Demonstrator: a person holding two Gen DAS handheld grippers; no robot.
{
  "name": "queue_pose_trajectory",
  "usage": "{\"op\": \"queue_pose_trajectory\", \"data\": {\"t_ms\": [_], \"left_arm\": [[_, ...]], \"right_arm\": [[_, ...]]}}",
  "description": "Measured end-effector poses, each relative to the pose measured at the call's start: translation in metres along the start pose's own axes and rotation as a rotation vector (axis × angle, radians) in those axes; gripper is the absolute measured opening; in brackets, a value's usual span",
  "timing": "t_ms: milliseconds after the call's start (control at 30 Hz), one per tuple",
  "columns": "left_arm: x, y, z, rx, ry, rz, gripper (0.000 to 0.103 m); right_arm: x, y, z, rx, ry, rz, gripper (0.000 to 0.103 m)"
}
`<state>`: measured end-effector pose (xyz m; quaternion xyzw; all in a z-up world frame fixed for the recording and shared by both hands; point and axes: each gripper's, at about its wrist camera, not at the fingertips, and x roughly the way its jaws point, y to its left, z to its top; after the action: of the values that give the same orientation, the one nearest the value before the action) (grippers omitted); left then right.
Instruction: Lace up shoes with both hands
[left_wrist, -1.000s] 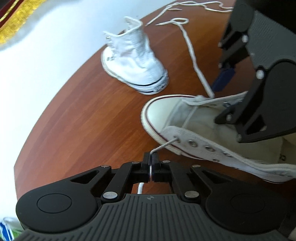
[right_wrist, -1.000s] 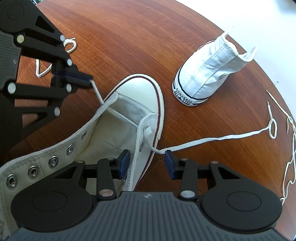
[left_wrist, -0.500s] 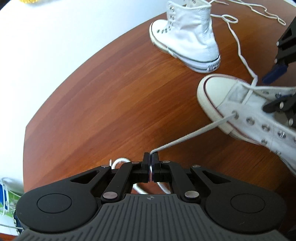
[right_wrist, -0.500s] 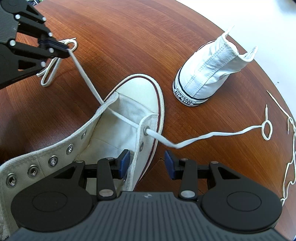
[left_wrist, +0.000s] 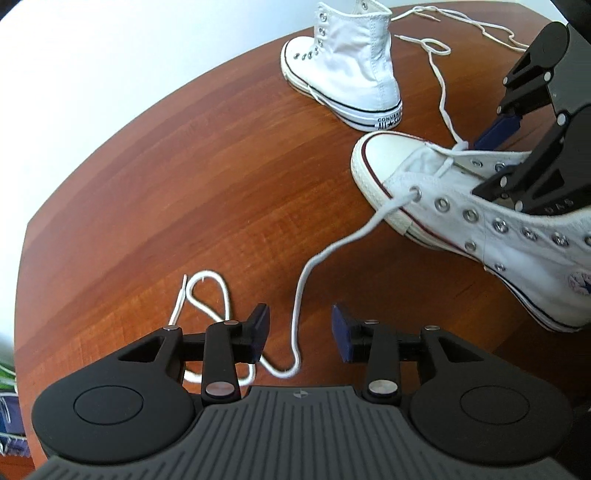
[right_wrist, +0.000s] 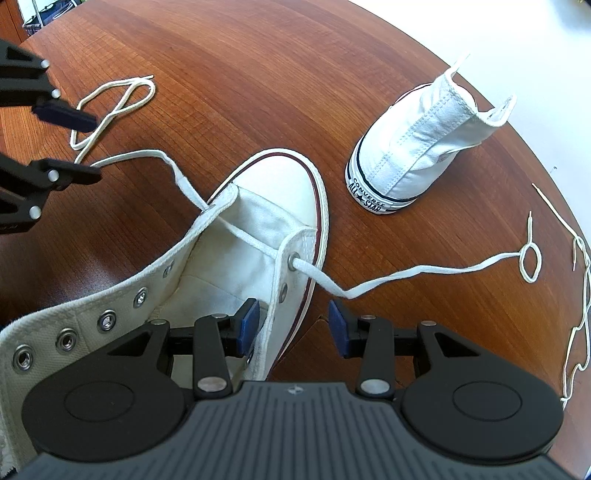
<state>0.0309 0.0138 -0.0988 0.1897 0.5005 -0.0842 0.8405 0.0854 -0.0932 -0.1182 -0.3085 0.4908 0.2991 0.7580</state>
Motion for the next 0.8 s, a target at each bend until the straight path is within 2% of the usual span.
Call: {"op": "queue_pose_trajectory", "data": {"t_ms": [200,533,733,800], "left_arm": [[-0.002,0.004,-0.004,-0.004,0.007,0.042,0.041],[0.004,0.032,-0.004,-0.034,0.022,0.114,0.041],[0.017,0.056,-0.001,-0.007,0.048,0.168,0.041],[0.023,0.063,0.001,0.019,0.054,0.165,0.041]], "right_arm": [[-0.001,0.000,-0.001,0.015,-0.008,0.000,0.043],[-0.017,0.005,-0.001,0.020,-0.036,0.026,0.043],[-0.035,0.009,-0.004,0.019,-0.063,0.030,0.043],[-0.040,0.008,-0.004,0.026,-0.072,0.027,0.043]]}}
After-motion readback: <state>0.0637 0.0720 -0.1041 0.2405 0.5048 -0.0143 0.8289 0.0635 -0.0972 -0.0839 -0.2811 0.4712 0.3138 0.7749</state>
